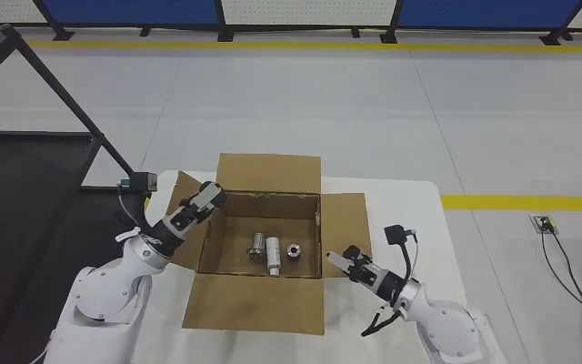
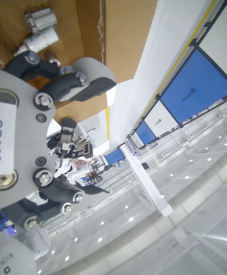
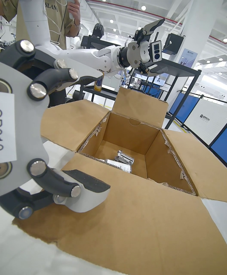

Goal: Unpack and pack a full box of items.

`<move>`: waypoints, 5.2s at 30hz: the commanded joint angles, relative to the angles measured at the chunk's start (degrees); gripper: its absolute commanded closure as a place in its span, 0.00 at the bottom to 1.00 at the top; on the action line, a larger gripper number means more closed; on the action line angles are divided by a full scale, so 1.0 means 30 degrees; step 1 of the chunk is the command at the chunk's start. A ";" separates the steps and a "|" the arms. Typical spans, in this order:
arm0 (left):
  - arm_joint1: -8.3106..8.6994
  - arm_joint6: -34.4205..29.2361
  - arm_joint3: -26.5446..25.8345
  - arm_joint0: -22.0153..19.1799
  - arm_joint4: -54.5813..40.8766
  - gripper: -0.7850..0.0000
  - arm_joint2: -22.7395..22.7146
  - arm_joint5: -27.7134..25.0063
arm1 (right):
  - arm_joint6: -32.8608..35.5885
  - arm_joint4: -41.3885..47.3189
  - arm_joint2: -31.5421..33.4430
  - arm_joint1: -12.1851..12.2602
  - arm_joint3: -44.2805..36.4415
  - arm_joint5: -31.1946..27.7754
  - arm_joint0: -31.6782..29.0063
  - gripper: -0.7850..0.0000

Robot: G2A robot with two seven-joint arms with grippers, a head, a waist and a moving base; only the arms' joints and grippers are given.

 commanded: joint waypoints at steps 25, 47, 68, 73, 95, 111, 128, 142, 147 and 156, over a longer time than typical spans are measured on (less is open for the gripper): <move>0.0381 0.2639 0.0466 0.1022 -0.1266 0.00 -0.4273 -0.0076 | 0.0434 0.0726 -0.1776 0.0039 0.3159 0.1110 0.2032 0.00; 0.0446 0.3061 -0.0125 0.2452 -0.1456 0.00 -0.5108 -0.0169 | 0.0917 -0.4711 -0.7082 -0.0637 -0.0775 0.5853 0.6787 0.00; 0.0506 0.2825 -0.0835 0.4935 -0.3762 0.00 -0.6862 -0.0416 | 0.1067 -0.4524 -1.3181 -0.3302 0.8570 0.8823 1.4515 0.00; 0.0504 0.2829 -0.0867 0.4960 -0.3763 0.00 -0.6834 -0.0380 | 0.1133 -0.4819 -1.3429 -0.3361 0.8761 0.8247 1.4421 0.00; 0.0567 0.2507 -0.1814 0.6118 -0.4561 0.00 -0.7188 -0.0316 | 0.8060 -0.8119 -1.9223 -0.8455 2.1228 0.7654 2.0334 0.00; 0.0616 0.2602 -0.2010 0.5926 -0.4146 0.00 -0.6843 -0.0212 | 0.6630 -0.7353 -1.9047 -1.0718 2.6422 0.6338 2.0640 0.14; 0.0630 0.3129 -0.2164 0.5941 -0.3774 0.00 -0.6676 -0.0380 | 0.5438 -0.7592 -1.8584 -1.1735 2.8685 0.6316 2.0699 0.58; 0.0631 0.3447 -0.2182 0.6024 -0.3544 0.00 -0.6530 -0.0464 | 0.4265 -0.7599 -1.8011 -1.1968 2.9320 0.5655 2.0859 1.00; 0.0634 0.3508 -0.2207 0.6045 -0.3482 0.00 -0.6503 -0.0466 | 0.3483 -0.7676 -1.7765 -1.1883 2.9138 0.5205 2.1094 1.00; 0.0630 0.3525 -0.2198 0.5919 -0.3412 0.00 -0.6200 -0.0440 | 0.2179 -0.8927 -1.7681 -1.1611 2.6916 0.7199 2.0824 1.00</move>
